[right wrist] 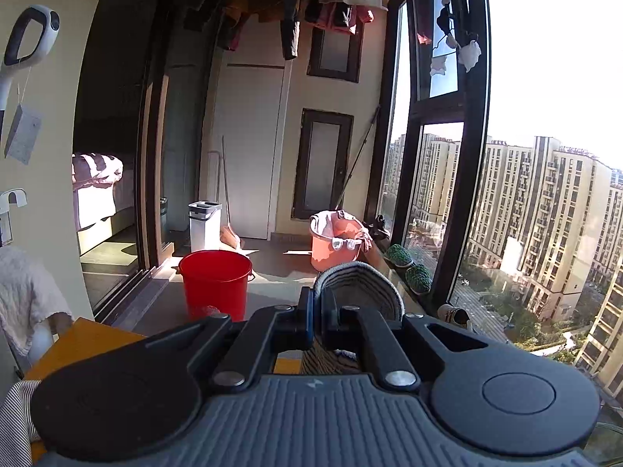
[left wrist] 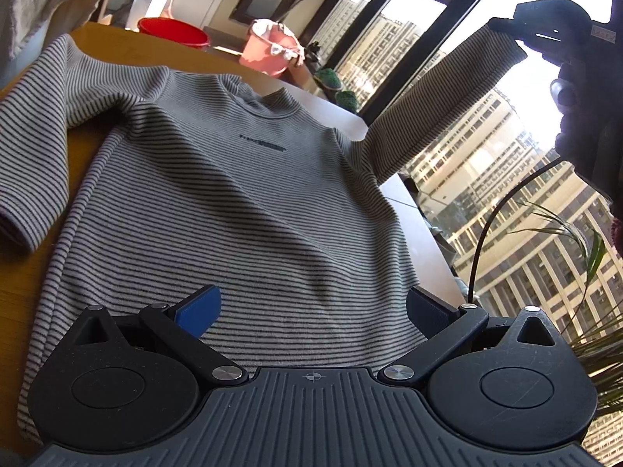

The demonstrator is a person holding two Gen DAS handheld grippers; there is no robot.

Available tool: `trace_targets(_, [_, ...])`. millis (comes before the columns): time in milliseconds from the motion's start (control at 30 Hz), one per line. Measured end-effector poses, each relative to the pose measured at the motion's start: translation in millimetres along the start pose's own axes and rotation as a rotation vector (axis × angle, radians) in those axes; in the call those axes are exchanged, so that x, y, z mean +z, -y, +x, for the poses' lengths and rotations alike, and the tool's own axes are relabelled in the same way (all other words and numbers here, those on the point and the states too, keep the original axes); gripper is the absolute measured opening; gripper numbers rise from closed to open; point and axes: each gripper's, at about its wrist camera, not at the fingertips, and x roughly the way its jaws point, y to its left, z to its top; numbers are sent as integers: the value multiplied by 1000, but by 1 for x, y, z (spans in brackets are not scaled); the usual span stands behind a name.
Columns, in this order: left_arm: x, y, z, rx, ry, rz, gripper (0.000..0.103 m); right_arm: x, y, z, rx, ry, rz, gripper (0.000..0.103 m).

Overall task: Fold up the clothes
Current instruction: 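Grasp the sweatshirt sleeve cuff with the right gripper and lift it, then fold the held sleeve across the sweatshirt body with the right gripper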

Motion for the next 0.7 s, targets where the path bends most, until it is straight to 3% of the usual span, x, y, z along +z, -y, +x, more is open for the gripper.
trace_targets(433, [-7,-18,1,-6,-11,-34,103,-5,-128,35,252,-102,-58,4])
trace_targets(500, [-8,-19,1,-13,-11,-30,103,-5,-143,33,307,-92,-55,8])
trace_targets(567, [-9,-20,0,-21,-9,-28,103,-5,-155,29,357,-78,-58,23])
trace_targets(633, [-10,-23,-1,-32,-3,-36,103,-4,-160,22,385,-65,-63,31])
trace_targets(700, [-10,-25,-2,-42,4,-47,103,-6,-156,18,401,-61,-56,34])
